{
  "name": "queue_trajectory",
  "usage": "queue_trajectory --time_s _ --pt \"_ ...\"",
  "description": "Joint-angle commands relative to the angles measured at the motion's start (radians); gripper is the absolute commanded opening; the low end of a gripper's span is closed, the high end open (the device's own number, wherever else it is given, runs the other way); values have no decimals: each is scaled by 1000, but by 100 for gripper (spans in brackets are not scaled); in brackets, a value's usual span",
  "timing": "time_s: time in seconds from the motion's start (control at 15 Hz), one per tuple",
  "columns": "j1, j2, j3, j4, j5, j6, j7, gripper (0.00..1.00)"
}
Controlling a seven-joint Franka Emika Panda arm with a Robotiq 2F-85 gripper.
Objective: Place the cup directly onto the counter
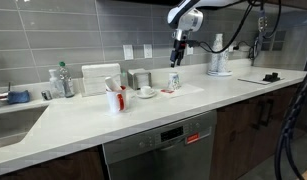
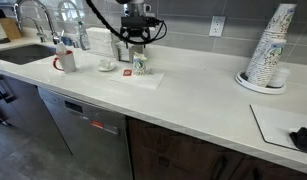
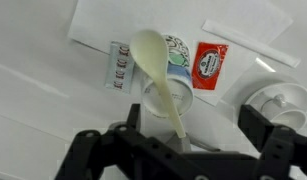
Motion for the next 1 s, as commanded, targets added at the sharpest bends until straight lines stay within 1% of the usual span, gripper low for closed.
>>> queue_trajectory --time_s 0.0,0.47,0.93 --pt "-17 92 24 120 10 -48 -44 100" --pt "-12 179 34 216 -7 -51 -92 100" --pt "-9 224 28 291 -17 -138 -112 100"
